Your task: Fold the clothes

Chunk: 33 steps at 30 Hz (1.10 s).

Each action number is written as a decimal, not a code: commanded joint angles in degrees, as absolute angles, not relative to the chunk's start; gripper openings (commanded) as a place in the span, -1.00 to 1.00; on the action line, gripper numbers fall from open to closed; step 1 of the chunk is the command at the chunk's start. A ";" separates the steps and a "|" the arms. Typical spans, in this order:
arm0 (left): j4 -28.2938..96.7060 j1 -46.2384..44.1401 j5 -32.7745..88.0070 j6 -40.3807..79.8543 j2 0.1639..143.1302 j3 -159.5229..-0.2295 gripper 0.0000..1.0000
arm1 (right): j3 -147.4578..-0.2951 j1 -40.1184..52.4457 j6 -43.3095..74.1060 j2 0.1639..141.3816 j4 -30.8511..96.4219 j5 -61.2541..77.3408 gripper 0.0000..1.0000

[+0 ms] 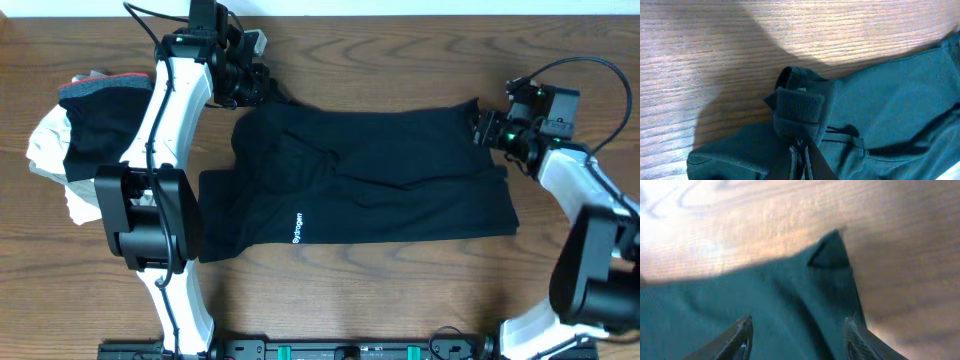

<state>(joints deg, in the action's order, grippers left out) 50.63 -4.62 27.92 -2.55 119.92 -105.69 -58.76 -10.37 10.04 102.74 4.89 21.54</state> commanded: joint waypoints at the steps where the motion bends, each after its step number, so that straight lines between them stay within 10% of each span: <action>1: 50.94 -4.75 27.88 -2.04 119.68 -106.41 -0.88 | -58.94 -10.04 15.68 106.13 -0.49 25.10 0.10; 33: 51.81 -4.86 27.88 -2.07 119.68 -106.39 -0.88 | -58.96 -8.49 24.43 117.78 -19.25 21.34 -0.02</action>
<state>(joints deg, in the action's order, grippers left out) 51.51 -4.62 27.92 -2.55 119.92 -105.69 -58.76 -9.54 23.62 116.79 -18.98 22.85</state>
